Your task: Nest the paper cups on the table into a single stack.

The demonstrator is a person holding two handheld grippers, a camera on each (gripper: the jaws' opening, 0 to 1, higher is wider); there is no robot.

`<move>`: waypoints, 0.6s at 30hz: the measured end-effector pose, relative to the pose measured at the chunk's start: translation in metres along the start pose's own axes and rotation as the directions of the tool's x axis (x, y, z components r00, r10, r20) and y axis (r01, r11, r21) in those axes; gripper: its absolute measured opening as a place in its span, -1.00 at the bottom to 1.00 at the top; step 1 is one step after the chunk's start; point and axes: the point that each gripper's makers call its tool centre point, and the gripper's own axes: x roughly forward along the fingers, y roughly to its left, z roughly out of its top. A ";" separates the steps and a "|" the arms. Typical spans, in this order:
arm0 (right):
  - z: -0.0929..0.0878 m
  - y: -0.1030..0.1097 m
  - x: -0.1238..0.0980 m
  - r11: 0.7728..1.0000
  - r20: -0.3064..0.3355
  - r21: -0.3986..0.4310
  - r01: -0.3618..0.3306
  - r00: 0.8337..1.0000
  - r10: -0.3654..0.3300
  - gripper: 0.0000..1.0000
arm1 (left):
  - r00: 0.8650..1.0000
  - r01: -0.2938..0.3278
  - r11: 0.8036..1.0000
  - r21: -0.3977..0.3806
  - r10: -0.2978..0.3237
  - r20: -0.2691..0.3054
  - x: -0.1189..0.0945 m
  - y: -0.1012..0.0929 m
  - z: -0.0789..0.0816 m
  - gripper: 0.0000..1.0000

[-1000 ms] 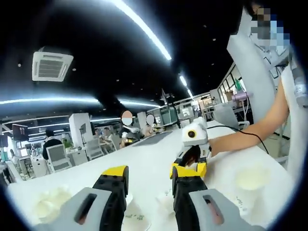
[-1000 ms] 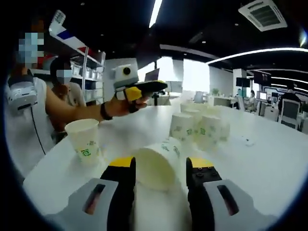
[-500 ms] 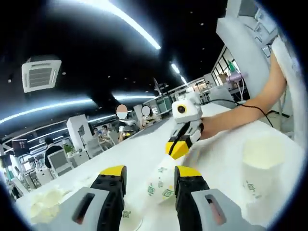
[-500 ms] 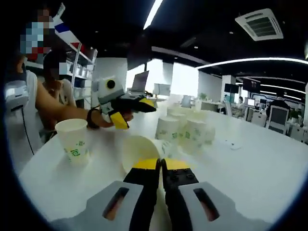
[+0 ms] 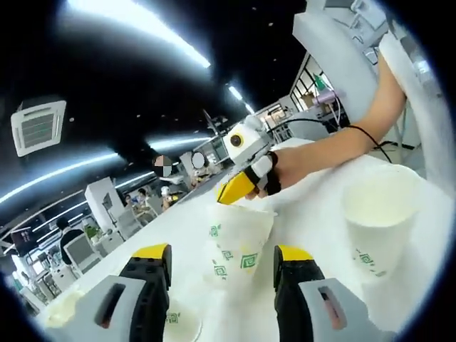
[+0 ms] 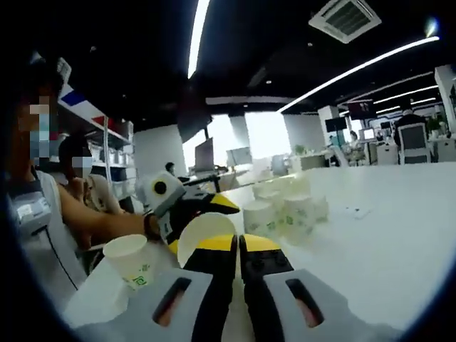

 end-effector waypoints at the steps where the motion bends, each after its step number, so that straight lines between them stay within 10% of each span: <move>1: 0.002 0.002 0.002 1.000 0.007 0.005 -0.005 1.000 0.005 -0.94 | 1.000 0.003 1.000 -0.007 -0.003 -0.007 0.001 0.000 -0.002 0.23; 18: 0.011 0.042 0.038 0.999 0.067 -0.010 -0.033 0.997 0.033 -0.94 | 1.000 0.021 1.000 -0.020 -0.021 -0.008 0.008 -0.014 0.005 0.15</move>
